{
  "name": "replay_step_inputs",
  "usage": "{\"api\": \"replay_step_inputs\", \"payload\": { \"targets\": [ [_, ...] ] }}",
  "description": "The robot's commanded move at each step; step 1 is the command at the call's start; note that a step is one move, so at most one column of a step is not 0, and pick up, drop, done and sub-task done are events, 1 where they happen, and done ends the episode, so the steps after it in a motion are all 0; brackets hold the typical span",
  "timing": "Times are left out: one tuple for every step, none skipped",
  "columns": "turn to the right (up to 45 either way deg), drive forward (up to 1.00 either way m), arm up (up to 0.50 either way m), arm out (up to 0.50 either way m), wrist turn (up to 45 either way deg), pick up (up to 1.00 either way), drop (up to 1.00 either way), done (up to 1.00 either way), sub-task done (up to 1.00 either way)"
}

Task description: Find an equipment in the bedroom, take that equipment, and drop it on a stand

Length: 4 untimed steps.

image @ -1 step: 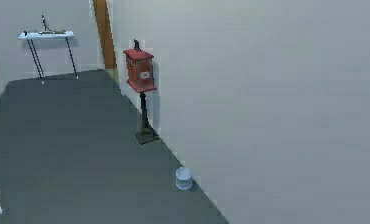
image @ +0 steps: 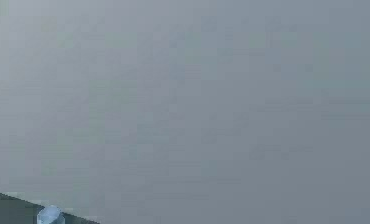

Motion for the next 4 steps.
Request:
{"api": "replay_step_inputs", "payload": {
  "targets": [
    [45.0,0.0,0.0,0.0,0.0,0.0,0.0,0.0,0.0],
    [45.0,0.0,0.0,0.0,0.0,0.0,0.0,0.0,0.0],
    [21.0,0.0,0.0,0.0,0.0,0.0,0.0,0.0,0.0],
    [0.0,1.0,0.0,0.0,0.0,0.0,0.0,0.0,0.0]
  ]
}}
